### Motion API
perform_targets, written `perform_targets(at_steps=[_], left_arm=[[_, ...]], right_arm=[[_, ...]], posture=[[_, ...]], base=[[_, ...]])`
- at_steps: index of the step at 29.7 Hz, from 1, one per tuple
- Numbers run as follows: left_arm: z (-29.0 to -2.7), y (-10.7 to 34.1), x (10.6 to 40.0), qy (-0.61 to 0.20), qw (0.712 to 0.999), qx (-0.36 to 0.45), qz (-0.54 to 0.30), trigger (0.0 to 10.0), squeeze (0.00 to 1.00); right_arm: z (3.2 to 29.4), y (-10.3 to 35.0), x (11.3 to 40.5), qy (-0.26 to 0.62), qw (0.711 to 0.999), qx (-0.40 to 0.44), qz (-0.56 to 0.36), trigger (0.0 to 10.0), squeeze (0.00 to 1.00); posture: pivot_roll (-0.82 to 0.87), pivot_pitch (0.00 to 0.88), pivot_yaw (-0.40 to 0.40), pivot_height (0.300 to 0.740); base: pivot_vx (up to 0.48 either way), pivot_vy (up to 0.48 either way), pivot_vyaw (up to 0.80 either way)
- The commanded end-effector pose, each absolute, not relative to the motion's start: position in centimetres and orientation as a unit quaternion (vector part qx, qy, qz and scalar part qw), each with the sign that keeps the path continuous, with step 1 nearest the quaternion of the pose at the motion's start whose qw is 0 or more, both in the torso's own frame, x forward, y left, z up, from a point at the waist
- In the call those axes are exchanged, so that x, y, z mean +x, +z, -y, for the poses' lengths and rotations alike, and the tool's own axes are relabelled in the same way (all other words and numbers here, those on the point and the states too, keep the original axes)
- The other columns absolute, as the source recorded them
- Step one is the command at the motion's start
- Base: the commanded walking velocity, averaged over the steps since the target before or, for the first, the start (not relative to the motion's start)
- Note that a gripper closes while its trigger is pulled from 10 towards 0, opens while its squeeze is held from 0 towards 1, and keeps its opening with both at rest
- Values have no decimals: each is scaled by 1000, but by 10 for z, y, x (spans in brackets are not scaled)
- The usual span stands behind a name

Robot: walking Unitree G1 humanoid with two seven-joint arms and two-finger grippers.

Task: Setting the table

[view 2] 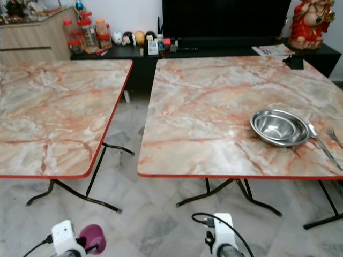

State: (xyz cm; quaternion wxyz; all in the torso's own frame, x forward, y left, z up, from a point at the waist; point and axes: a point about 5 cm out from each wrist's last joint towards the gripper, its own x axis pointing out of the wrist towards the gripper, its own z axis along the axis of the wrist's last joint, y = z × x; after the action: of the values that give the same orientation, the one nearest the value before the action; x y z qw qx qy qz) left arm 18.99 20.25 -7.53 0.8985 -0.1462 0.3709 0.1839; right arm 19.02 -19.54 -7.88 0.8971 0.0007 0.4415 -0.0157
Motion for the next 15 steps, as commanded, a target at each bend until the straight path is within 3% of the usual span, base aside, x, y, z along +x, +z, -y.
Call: perform_targets(at_steps=[1, 15], left_arm=[[-209, -75, 189, 193, 898, -140, -371, 10000, 0], [-209, -76, 186, 196, 897, -142, -371, 10000, 0]], right_arm=[[190, -79, 192, -15, 898, 10, -440, 10000, 0], [191, -78, 192, -14, 898, 7, -440, 10000, 0]], posture=[[-17, 0, 3, 732], [-15, 0, -5, 732]], base=[[247, -401, 0], [248, -407, 0]])
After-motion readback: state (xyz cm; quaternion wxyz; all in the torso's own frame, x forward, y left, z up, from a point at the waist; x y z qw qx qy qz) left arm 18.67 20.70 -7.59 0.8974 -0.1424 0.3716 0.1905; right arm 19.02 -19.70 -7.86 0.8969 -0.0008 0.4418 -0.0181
